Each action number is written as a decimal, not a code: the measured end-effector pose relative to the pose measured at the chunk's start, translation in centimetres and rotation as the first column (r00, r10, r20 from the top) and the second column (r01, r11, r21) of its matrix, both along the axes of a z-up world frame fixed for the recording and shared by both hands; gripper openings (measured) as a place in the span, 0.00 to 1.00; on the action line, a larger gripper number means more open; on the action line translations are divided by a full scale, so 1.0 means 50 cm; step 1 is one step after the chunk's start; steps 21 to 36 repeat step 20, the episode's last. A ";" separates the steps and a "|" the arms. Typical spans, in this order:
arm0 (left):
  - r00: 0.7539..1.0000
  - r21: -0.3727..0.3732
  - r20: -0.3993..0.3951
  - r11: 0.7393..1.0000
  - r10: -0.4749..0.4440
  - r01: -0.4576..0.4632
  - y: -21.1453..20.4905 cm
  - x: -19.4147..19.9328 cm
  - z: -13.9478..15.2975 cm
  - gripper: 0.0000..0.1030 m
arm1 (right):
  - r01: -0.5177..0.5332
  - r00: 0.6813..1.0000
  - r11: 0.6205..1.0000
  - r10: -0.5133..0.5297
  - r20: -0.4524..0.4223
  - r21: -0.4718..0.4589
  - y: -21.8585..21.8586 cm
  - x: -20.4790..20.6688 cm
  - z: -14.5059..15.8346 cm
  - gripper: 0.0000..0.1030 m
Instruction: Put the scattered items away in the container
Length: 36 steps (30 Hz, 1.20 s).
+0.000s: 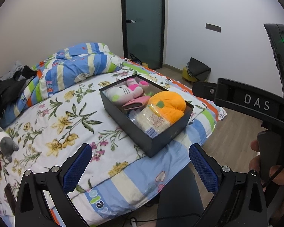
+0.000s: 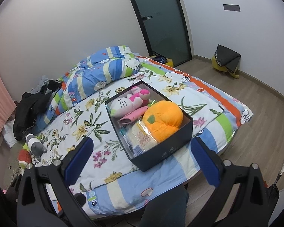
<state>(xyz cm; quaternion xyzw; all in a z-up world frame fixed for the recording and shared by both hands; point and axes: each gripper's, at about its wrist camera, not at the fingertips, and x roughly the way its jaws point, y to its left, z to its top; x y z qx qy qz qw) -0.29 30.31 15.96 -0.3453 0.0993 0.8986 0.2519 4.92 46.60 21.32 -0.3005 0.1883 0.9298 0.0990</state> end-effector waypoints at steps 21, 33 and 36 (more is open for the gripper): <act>1.000 -0.020 0.006 1.000 0.024 -0.024 0.015 0.008 -0.020 0.99 | 0.032 0.999 0.997 -0.030 0.025 -0.070 0.037 -0.006 -0.027 1.00; 1.000 -0.020 0.006 1.000 0.024 -0.024 0.015 0.008 -0.020 0.99 | 0.032 0.999 0.997 -0.030 0.025 -0.070 0.037 -0.006 -0.027 1.00; 1.000 -0.020 0.006 1.000 0.024 -0.024 0.015 0.008 -0.020 0.99 | 0.032 0.999 0.997 -0.030 0.025 -0.070 0.037 -0.006 -0.027 1.00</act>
